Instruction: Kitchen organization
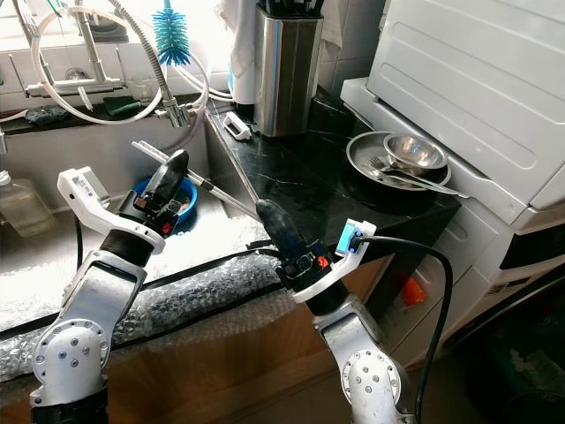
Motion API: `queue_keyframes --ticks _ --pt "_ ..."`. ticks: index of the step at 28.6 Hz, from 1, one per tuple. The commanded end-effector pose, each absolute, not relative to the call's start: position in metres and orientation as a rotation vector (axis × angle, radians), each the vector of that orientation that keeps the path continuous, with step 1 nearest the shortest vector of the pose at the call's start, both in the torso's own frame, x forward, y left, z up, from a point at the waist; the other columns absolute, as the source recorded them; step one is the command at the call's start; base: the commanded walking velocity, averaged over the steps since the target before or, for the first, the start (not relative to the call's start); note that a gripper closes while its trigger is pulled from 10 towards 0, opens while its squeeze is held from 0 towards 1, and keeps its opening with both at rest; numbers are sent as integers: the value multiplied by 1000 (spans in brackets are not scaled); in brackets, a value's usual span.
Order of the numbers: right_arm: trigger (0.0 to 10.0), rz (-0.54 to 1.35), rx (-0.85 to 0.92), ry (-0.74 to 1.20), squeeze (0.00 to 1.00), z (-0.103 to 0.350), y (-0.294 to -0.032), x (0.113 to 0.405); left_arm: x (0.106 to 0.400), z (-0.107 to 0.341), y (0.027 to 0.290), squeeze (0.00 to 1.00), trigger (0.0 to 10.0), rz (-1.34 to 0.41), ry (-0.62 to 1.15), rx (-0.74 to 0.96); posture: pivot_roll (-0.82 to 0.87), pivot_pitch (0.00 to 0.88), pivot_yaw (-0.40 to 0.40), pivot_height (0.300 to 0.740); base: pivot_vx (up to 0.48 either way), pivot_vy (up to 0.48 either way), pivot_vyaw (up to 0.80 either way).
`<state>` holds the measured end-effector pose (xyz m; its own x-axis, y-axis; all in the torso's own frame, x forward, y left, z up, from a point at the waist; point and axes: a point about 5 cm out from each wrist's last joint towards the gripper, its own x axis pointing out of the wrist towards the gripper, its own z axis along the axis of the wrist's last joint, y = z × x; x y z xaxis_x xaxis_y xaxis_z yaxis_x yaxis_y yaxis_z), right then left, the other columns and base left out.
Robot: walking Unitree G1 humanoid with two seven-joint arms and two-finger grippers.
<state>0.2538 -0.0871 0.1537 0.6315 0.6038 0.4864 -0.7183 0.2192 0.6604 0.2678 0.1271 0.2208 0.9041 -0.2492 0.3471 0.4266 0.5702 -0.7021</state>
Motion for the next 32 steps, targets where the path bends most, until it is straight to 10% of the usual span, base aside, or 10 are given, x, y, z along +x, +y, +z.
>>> queue_keyframes --ticks 1,20,21,32 --pt "10000 949 976 -154 0 160 -85 252 266 222 122 0 0 -417 -220 -883 -6 0 -76 740 0 0 0" --pt "10000 940 954 -144 0 158 -84 255 268 223 127 0 0 -382 -241 -927 -5 0 -78 740 0 0 0" --pt "10000 935 957 -141 1000 158 -84 255 269 224 128 0 0 -375 -244 -931 -5 0 -79 740 0 0 0" --pt "10000 915 950 -139 1000 157 -84 257 281 240 162 0 0 -140 -380 -1076 -6 0 -79 740 0 0 0"
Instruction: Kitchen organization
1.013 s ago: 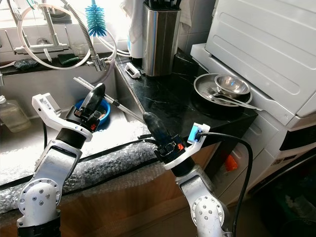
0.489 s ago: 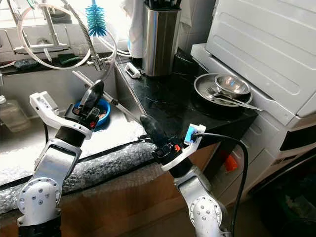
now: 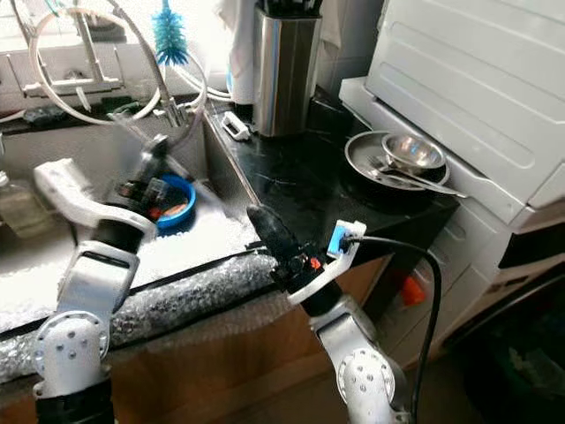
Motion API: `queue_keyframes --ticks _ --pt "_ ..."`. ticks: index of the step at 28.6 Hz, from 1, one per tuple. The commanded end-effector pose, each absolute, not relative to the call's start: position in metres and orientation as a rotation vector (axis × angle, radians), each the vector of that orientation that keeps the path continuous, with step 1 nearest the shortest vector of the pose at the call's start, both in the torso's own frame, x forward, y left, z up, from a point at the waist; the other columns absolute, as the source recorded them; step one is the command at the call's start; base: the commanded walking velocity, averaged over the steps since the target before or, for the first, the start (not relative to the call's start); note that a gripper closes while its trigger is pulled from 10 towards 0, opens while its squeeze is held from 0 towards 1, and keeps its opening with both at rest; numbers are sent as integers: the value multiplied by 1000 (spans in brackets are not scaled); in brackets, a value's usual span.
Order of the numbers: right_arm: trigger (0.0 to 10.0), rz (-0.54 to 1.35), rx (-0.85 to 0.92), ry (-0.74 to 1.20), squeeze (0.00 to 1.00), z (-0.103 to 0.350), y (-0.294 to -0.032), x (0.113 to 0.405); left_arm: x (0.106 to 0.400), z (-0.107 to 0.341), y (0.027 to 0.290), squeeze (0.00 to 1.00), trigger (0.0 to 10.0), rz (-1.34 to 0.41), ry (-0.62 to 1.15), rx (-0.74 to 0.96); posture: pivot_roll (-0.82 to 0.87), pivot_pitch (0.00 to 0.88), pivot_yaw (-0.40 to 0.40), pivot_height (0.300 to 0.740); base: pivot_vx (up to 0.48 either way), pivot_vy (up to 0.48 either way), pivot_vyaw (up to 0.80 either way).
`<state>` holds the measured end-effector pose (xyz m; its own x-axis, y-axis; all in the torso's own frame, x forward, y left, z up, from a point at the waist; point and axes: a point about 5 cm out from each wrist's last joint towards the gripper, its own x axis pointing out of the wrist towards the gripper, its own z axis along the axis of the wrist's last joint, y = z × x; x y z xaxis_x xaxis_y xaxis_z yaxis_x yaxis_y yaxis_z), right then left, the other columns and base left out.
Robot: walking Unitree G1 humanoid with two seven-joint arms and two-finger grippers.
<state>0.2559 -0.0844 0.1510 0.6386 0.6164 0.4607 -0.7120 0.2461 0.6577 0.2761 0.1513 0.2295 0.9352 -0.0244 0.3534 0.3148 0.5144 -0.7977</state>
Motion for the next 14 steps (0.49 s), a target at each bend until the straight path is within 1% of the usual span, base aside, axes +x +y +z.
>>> queue_keyframes --ticks 1,3,4,5,6,7,8,9,11,12,13,14 --pt "10000 912 948 -139 1000 157 -85 257 282 243 168 0 0 -108 -408 -1097 -7 0 -79 740 0 0 0" --pt "10000 909 946 -138 1000 156 -85 258 282 247 174 0 0 -82 -436 -1118 -7 0 -79 740 0 0 0" --pt "10000 905 943 -138 122 156 -85 258 282 249 177 0 0 -64 -448 -1116 -5 0 -78 740 0 0 0" --pt "10000 901 941 -137 0 155 -85 258 282 251 182 0 0 -26 -465 -1110 -6 0 -77 740 0 0 0" --pt "10000 898 940 -136 0 155 -85 259 282 253 185 0 0 1 -477 -1104 -6 0 -77 740 0 0 0" --pt "10000 892 936 -137 0 155 -86 259 283 257 196 0 0 108 -510 -1102 -9 0 -77 740 0 0 0" --pt "10000 892 936 -137 0 155 -86 259 283 257 196 0 0 108 -510 -1102 -9 0 -77 740 0 0 0" --pt "10000 886 926 -143 0 157 -86 259 283 268 205 0 0 179 -549 -991 -8 0 -78 740 0 0 0" --pt "10000 885 924 -144 0 157 -86 259 283 270 206 0 0 189 -558 -959 -8 0 -78 740 0 0 0" --pt "10000 880 917 -150 0 158 -87 260 283 277 205 0 1647 198 -568 -828 -4 0 -80 740 0 0 0" --pt "10000 880 917 -150 0 158 -87 260 283 277 205 0 1647 198 -568 -828 -4 0 -80 740 0 0 0" --pt "10000 862 877 -155 0 159 -87 261 284 281 200 0 10000 186 -571 -652 -3 0 -78 740 0 0 0"
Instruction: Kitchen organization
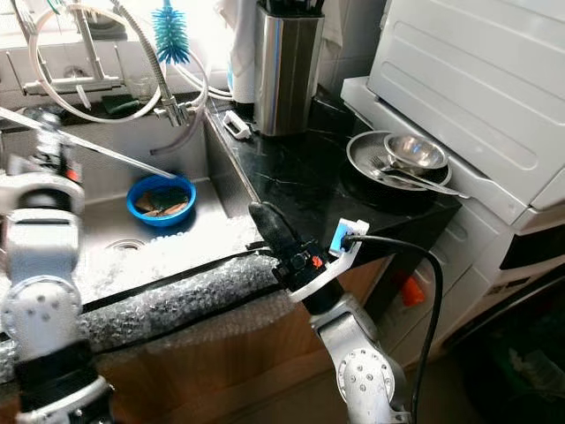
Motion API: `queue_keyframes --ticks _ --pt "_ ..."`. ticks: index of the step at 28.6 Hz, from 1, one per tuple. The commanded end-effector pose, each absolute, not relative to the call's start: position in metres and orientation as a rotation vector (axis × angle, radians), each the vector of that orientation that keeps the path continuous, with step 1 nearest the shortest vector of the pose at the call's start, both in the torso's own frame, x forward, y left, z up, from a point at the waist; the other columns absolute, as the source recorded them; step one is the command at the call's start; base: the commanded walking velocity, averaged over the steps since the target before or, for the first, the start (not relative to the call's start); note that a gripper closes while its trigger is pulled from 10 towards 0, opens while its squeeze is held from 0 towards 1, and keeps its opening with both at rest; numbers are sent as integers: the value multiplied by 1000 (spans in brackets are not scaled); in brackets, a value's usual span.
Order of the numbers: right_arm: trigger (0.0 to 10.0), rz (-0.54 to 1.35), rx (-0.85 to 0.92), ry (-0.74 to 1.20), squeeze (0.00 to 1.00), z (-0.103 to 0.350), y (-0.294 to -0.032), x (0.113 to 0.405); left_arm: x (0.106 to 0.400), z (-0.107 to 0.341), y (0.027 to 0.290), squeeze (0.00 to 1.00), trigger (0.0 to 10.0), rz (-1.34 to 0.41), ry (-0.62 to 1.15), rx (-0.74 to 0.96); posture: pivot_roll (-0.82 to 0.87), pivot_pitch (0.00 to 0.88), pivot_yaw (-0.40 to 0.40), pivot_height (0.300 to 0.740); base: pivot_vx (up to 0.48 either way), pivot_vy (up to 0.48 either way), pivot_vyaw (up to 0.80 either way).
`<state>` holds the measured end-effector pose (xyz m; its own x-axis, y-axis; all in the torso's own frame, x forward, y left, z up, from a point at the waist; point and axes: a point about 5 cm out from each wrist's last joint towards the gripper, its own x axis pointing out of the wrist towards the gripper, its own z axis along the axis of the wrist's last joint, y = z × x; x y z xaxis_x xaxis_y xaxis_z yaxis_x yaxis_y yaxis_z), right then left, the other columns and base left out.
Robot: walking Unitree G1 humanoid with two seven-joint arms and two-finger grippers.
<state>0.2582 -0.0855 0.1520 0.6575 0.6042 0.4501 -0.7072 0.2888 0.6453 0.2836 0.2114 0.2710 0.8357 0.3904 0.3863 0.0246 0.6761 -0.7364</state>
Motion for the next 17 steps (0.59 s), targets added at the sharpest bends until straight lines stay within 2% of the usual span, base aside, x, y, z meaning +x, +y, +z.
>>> queue_keyframes --ticks 1,3,7,9,11,17 --pt "10000 862 877 -155 0 159 -87 261 284 281 200 0 10000 186 -571 -652 -3 0 -78 740 0 0 0" --pt "10000 824 771 -158 0 160 -86 264 285 279 191 0 10000 170 -549 -407 -19 0 -72 740 0 0 0" --pt "10000 736 677 -186 0 161 -89 270 286 270 179 0 10000 148 -524 -271 -15 0 -73 740 0 0 0" --pt "10000 645 556 -218 0 163 -95 275 288 255 162 0 10000 108 -501 46 -13 0 -75 740 0 0 0" --pt "10000 631 514 -228 0 163 -95 275 289 243 155 0 10000 91 -498 240 -16 0 -73 740 0 0 0" --pt "10000 564 420 -253 0 162 -99 270 290 214 153 0 10000 81 -444 376 -23 0 -68 740 0 0 0"
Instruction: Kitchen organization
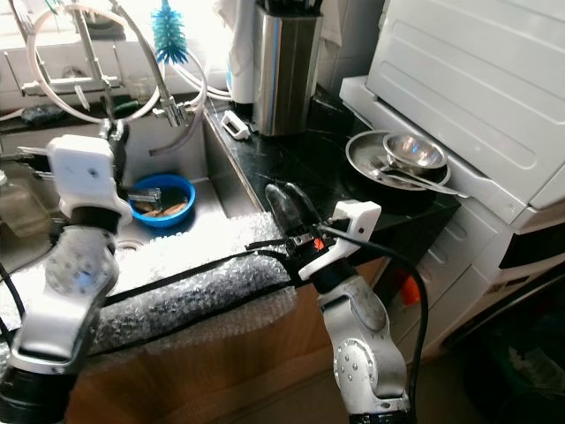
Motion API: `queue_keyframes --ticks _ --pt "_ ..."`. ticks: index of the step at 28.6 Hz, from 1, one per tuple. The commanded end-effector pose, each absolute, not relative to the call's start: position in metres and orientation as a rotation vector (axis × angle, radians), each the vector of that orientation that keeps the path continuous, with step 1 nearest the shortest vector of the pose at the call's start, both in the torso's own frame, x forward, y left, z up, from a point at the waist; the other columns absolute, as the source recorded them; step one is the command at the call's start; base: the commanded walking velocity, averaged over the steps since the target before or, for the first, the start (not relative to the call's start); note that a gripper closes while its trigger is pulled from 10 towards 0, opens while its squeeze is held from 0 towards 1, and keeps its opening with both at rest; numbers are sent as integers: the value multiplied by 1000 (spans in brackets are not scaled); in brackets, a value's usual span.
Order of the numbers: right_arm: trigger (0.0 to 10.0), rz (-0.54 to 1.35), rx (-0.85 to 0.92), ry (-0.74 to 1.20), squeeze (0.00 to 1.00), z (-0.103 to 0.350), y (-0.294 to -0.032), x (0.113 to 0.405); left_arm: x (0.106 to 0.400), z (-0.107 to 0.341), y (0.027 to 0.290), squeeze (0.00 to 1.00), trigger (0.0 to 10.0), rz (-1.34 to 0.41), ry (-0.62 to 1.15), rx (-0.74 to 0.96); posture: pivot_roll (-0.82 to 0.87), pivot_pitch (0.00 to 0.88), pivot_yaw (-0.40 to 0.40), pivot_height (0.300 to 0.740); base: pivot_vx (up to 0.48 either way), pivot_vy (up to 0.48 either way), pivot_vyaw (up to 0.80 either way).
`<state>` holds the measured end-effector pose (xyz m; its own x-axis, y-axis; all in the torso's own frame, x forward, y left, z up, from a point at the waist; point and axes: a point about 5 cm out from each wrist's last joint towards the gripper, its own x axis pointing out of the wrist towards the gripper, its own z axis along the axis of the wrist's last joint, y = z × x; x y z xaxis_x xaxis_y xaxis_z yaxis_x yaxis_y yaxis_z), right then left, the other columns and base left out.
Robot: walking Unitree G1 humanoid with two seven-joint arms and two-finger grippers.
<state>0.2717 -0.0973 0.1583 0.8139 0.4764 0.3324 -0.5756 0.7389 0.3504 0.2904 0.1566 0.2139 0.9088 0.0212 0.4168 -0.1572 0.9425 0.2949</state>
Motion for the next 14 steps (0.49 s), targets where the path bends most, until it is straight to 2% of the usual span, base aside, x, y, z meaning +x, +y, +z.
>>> queue_keyframes --ticks 1,5,8,14 --pt "10000 554 406 -256 0 161 -100 269 290 213 152 0 10000 81 -444 391 -22 0 -69 740 0 0 0" --pt "10000 522 354 -263 0 156 -102 266 292 199 158 0 10000 122 -391 378 -24 0 -66 740 0 0 0" --pt "10000 497 304 -270 0 154 -105 262 296 186 175 0 10000 204 -294 294 -25 0 -64 740 0 0 0" --pt "10000 437 256 -267 0 146 -111 261 299 173 189 0 10000 246 -192 255 -26 0 -62 740 0 0 0"
